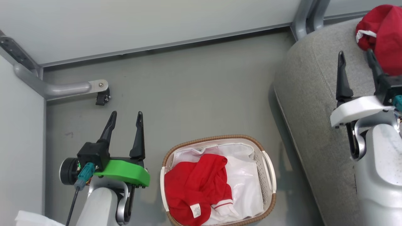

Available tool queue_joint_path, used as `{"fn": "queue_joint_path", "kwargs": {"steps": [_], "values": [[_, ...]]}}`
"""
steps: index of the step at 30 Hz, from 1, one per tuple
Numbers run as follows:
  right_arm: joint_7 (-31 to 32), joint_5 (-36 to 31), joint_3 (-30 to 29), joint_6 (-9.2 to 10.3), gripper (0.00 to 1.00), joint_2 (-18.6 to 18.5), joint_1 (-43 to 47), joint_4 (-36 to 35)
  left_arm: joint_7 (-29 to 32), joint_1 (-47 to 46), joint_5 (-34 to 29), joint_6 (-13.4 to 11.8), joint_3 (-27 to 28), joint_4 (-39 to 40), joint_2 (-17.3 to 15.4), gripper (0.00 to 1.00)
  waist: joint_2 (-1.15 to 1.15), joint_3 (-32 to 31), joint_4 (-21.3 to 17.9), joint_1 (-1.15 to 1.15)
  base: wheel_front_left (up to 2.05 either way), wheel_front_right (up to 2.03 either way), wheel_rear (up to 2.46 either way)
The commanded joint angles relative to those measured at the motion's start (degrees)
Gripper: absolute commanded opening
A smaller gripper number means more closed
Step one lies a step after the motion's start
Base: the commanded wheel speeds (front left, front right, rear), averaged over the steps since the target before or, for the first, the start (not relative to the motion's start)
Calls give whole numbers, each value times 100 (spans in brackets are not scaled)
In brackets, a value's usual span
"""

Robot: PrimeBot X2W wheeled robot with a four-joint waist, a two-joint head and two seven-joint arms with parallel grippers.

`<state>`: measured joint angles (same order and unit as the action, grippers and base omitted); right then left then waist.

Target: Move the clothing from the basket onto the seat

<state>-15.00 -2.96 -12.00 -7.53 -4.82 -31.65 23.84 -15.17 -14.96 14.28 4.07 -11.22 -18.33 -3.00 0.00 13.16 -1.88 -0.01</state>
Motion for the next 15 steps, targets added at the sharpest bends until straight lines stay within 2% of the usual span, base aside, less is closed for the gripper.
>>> {"fn": "queue_joint_path", "kwargs": {"steps": [1,7,15], "values": [[-28,72,74,8,100,42,198,3,3,161,-27,-21,116,26,3,100,0,-340,283,1,0,0,0],[-28,270,436,8,100,169,763,10,3,543,-112,8,474,40,10,100,0,-560,303,1,0,0,0],[-28,1077,860,8,100,182,1724,-215,3,951,92,-25,449,58,10,100,0,-864,408,1,0,0,0]]}}
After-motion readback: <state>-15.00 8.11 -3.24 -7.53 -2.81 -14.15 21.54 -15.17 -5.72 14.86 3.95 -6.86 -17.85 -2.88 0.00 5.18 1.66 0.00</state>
